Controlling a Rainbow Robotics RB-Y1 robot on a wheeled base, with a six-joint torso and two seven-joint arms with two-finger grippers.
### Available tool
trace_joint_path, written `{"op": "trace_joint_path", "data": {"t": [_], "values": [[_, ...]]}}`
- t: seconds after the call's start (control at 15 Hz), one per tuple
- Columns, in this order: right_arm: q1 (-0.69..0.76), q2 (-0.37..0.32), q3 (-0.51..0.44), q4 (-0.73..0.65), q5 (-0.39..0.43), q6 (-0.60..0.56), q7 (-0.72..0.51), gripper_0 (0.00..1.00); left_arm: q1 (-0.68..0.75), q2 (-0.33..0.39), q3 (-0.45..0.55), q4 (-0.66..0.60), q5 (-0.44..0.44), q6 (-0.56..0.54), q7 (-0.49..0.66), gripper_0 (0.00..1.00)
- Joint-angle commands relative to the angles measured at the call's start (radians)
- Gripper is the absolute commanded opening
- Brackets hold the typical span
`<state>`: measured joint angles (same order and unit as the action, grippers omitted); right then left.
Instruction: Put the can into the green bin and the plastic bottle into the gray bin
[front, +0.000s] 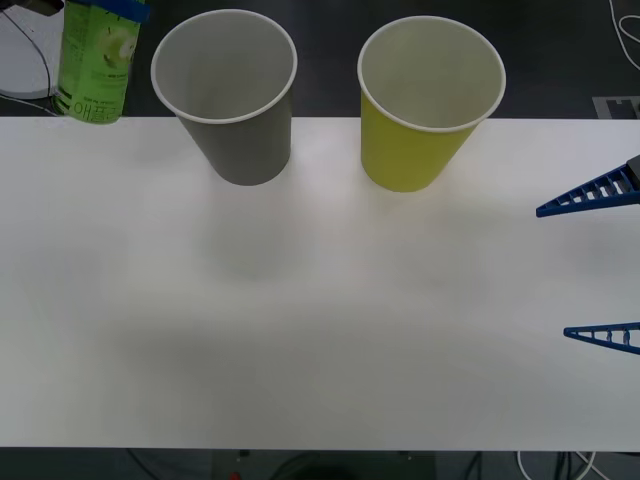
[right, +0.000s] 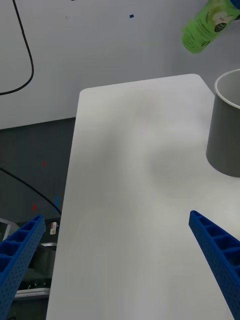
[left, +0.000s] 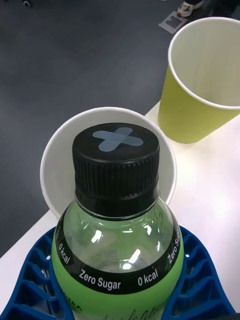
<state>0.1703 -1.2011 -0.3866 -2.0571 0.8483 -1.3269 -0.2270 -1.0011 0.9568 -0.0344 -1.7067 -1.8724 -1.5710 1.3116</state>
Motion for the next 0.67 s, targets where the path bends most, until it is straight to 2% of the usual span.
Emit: {"op": "trace_joint_path", "data": {"t": [0.07, 0.33, 0.47, 0.67], "values": [[0.000, 0.000, 0.000, 0.000, 0.000, 0.000, 0.000, 1.00, -0.070, -0.018, -0.056, 0.064, -0.021, 0.000, -0.012, 0.00], [0.000, 0.000, 0.000, 0.000, 0.000, 0.000, 0.000, 1.00, -0.136, -0.072, -0.093, 0.139, -0.059, 0.000, -0.029, 0.00], [0.000, 0.000, 0.000, 0.000, 0.000, 0.000, 0.000, 1.00, -0.168, -0.099, -0.121, 0.154, -0.111, 0.000, -0.045, 0.00], [0.000, 0.000, 0.000, 0.000, 0.000, 0.000, 0.000, 1.00, -0.215, -0.138, -0.128, 0.226, -0.128, 0.000, -0.052, 0.00]]}}
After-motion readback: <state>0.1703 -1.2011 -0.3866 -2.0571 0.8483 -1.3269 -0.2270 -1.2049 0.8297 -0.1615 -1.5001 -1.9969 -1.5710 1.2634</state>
